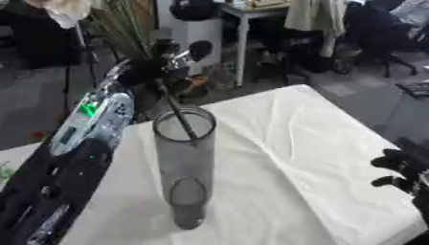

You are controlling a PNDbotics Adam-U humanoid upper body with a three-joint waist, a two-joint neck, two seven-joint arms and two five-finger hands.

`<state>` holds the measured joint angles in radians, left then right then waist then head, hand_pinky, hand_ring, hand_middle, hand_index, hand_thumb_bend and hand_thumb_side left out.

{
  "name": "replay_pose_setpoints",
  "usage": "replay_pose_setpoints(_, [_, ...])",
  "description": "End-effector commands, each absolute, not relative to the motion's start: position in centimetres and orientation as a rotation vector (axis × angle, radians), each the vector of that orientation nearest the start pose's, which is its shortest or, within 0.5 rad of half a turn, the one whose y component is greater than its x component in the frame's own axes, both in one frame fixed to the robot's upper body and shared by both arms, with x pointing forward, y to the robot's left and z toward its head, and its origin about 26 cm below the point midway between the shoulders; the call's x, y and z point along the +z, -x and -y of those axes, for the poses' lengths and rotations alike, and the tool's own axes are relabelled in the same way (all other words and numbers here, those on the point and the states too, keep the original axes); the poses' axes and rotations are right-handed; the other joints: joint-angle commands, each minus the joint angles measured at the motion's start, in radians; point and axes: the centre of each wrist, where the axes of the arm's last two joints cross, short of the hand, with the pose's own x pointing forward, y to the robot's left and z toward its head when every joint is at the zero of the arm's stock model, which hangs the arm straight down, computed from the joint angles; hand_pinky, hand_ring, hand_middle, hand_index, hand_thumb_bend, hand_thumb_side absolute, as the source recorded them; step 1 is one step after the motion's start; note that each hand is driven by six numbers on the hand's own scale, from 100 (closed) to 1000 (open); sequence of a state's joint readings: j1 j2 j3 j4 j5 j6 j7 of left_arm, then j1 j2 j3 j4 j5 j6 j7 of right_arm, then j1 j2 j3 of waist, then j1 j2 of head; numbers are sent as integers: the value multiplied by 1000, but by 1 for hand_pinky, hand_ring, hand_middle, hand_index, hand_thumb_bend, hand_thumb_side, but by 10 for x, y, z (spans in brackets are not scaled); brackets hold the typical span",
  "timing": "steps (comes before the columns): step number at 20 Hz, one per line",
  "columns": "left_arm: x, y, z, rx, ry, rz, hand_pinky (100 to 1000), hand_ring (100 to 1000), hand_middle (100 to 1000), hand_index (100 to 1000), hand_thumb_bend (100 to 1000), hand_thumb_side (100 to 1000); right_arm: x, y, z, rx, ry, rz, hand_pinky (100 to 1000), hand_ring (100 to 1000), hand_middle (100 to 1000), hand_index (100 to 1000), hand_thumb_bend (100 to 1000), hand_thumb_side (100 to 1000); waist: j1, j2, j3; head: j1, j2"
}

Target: Arrange flowers into the vase.

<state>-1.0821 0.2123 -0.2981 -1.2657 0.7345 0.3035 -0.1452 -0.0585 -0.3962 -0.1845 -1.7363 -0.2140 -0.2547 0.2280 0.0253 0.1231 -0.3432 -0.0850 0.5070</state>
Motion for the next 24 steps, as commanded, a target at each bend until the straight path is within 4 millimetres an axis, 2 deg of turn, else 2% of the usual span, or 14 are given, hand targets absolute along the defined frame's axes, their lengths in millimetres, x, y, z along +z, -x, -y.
replay_pose_setpoints(1, [292,-431,-98,-613,795,1715,100,100,100,100,677,100,105,-285,370,356,118,2070,616,814,705,848,100,896,-6,-10,-2,-2,-12])
replay_pose_setpoints(10, [286,-429,-95,-711,666,1756,100,100,100,100,705,150,105,-286,370,357,118,2070,617,814,705,848,100,897,-6,-7,1,-11,-15])
replay_pose_setpoints(18, [281,-427,-94,-752,646,1811,100,100,100,151,790,267,104,-286,370,358,117,2069,618,815,705,848,100,898,-8,-5,4,-18,-18])
replay_pose_setpoints(24, [278,-424,-91,-777,654,1841,100,100,124,230,891,401,104,-286,370,358,116,2070,619,816,705,848,100,899,-9,-4,6,-24,-21])
